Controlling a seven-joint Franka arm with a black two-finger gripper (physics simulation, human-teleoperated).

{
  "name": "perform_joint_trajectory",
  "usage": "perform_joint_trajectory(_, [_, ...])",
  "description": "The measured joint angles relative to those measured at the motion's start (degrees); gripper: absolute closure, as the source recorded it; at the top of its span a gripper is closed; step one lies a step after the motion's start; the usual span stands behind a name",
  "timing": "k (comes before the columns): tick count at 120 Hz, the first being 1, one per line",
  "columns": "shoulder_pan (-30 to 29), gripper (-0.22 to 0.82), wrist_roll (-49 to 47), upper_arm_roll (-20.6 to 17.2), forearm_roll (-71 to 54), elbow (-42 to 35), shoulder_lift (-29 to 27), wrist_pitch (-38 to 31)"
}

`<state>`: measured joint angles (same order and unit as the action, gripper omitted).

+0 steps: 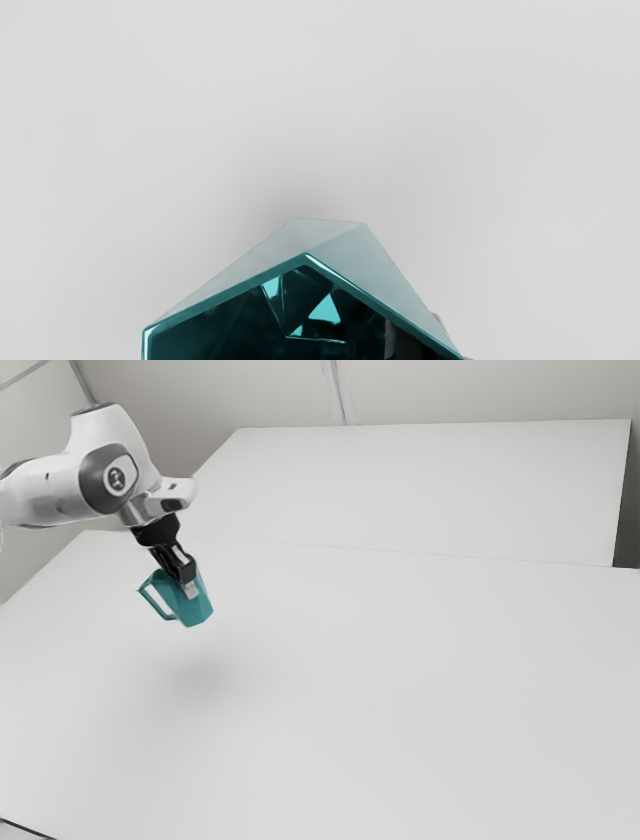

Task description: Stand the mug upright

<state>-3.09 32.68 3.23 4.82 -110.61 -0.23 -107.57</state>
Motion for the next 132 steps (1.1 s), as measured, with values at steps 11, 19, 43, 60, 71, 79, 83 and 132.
perform_joint_trajectory(11, [1.5,0.79,-3.6,-1.8,-1.1,-0.8,0.4,-1.7])
perform_joint_trajectory(19, [3.1,0.79,-6.0,-2.6,-1.5,-2.2,1.0,-3.3])
perform_joint_trajectory(43, [3.1,0.79,-11.8,-4.2,-2.5,-3.8,3.6,-7.2])
perform_joint_trajectory(60, [-2.4,0.79,-15.1,-4.6,-3.2,-5.7,4.4,-9.9])
perform_joint_trajectory(71, [-2.7,0.79,-17.0,-5.1,-3.7,-5.8,5.2,-11.0])
perform_joint_trajectory(79, [-1.6,0.79,-18.2,-5.2,-4.0,-5.9,5.9,-11.5])
perform_joint_trajectory(83, [-1.3,0.79,-18.8,-5.2,-4.1,-5.9,6.3,-11.8])
perform_joint_trajectory(132, [-1.3,0.79,-23.8,-6.1,-4.6,-5.7,10.5,-14.3])
